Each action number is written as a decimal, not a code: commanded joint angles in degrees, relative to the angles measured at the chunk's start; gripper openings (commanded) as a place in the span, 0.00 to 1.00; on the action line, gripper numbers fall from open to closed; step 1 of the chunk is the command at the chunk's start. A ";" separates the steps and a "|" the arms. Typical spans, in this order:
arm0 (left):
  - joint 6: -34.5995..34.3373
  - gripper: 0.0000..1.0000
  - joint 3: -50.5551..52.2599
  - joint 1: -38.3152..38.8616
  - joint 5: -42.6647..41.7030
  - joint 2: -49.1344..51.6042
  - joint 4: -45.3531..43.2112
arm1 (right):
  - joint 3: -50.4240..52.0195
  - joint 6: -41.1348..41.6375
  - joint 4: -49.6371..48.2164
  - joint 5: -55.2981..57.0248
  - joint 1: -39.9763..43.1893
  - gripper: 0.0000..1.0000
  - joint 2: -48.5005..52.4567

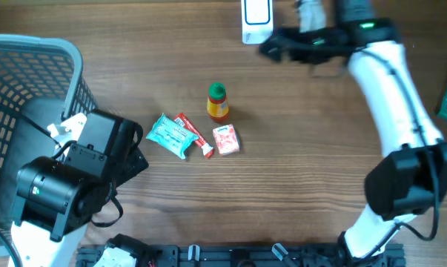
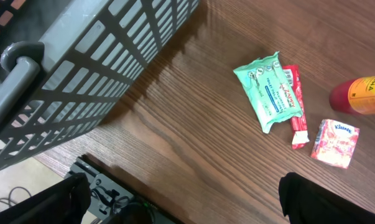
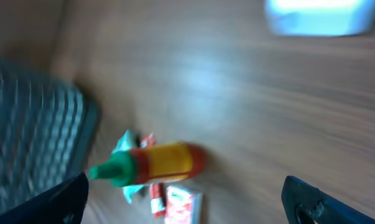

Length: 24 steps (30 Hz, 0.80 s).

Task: Scan the item barcode
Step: 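Reach the right gripper down and grasp the green-capped sauce bottle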

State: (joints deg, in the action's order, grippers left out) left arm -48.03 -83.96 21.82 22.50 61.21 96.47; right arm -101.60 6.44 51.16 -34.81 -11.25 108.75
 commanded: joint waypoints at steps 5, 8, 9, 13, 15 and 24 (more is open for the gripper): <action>0.94 1.00 -0.13 0.31 0.96 -0.13 0.02 | 0.09 -3.48 -0.68 23.82 -18.93 1.00 1.36; 0.94 1.00 -0.15 0.31 0.94 -0.13 0.02 | 0.09 -3.52 -0.81 26.75 -22.73 0.99 3.32; 0.94 1.00 -0.15 0.31 0.94 -0.13 0.02 | 0.09 -3.65 -0.79 27.21 -23.50 0.99 3.89; 0.94 1.00 -0.15 0.31 0.94 -0.13 0.02 | 0.09 -3.43 -0.70 28.02 -24.41 0.90 6.99; 0.94 1.00 -0.13 0.31 0.96 -0.13 0.02 | 0.09 -3.34 -0.72 28.02 -24.41 0.81 8.11; 0.94 1.00 -0.15 0.31 0.94 -0.13 0.02 | 0.07 0.55 -0.92 32.79 -24.35 0.41 8.24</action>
State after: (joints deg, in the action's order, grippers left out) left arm -48.03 -83.96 21.82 22.52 61.21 96.44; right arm -101.62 4.95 49.39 -4.51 -35.46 116.44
